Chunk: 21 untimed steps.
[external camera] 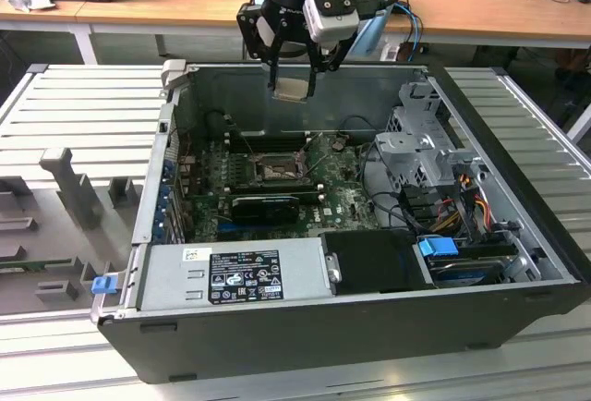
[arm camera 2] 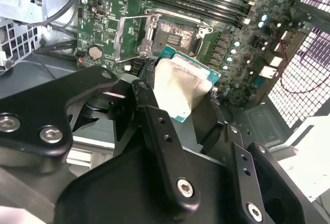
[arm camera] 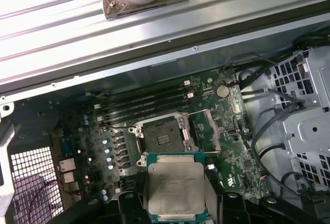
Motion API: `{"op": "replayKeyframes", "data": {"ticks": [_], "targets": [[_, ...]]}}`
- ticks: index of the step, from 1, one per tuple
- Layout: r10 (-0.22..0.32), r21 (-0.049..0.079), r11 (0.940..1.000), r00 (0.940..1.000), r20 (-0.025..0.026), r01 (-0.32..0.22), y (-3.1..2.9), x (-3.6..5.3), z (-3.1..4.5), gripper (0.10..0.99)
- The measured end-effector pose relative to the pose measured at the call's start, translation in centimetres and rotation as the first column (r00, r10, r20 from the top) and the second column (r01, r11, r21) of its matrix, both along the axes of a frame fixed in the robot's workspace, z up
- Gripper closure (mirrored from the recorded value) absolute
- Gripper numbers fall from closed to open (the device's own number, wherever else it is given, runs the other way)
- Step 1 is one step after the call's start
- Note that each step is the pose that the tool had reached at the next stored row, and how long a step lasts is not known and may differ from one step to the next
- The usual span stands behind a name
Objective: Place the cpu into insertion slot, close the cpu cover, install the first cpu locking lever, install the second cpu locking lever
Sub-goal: 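Place the cpu into insertion slot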
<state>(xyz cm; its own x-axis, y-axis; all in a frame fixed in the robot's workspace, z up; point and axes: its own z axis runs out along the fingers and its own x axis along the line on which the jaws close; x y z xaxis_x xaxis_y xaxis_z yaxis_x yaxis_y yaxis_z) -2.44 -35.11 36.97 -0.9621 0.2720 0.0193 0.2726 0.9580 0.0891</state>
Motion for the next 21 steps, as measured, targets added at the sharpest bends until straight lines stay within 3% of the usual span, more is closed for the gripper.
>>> {"op": "replayKeyframes", "data": {"ticks": [14, 21], "targets": [[-0.108, -0.001, 0.9942, 0.9942, 0.0, 0.108, 0.0, 0.0, -0.07, 0.557], [-0.167, -0.001, 0.9859, 0.9859, 0.0, 0.167, 0.0, 0.0, -0.1, 0.557]]}}
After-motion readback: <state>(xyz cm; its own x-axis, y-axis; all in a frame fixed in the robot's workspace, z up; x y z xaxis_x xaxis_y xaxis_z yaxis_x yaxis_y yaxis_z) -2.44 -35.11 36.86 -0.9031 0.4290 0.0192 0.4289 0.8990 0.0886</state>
